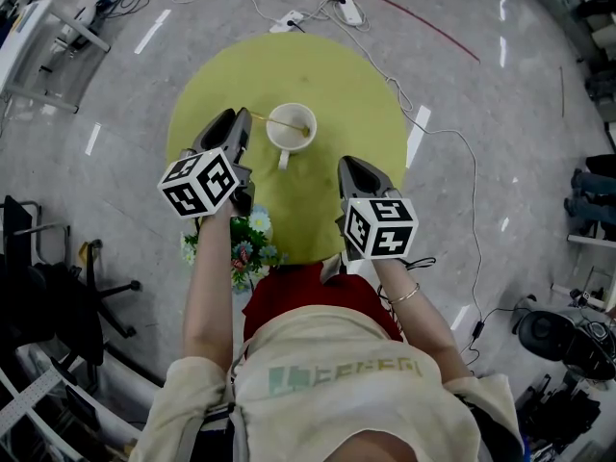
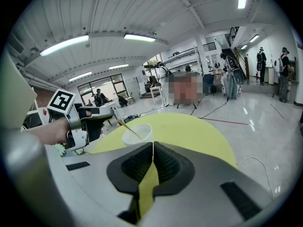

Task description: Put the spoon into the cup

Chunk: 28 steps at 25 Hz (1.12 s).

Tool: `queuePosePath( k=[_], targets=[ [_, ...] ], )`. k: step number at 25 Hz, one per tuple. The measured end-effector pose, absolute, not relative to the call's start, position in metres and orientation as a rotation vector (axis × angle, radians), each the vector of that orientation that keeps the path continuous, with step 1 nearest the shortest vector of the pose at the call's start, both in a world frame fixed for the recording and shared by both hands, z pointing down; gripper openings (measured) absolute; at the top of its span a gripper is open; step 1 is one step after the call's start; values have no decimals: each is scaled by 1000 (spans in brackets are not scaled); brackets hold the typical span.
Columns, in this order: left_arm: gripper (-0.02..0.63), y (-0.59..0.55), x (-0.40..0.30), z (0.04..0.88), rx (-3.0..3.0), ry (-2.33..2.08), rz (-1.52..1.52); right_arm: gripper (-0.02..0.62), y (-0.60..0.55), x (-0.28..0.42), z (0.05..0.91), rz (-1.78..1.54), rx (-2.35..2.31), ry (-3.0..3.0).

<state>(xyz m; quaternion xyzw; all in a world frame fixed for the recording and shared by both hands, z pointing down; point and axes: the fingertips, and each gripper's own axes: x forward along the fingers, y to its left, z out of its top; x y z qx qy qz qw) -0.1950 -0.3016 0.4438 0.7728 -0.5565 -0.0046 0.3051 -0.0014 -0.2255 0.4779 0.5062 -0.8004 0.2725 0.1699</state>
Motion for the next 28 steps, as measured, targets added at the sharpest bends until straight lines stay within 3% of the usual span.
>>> queuePosePath(
  k=[28],
  targets=[
    [120, -242, -114, 320, 2440, -1654, -17, 37, -186, 47, 436, 712, 1452, -2413]
  ],
)
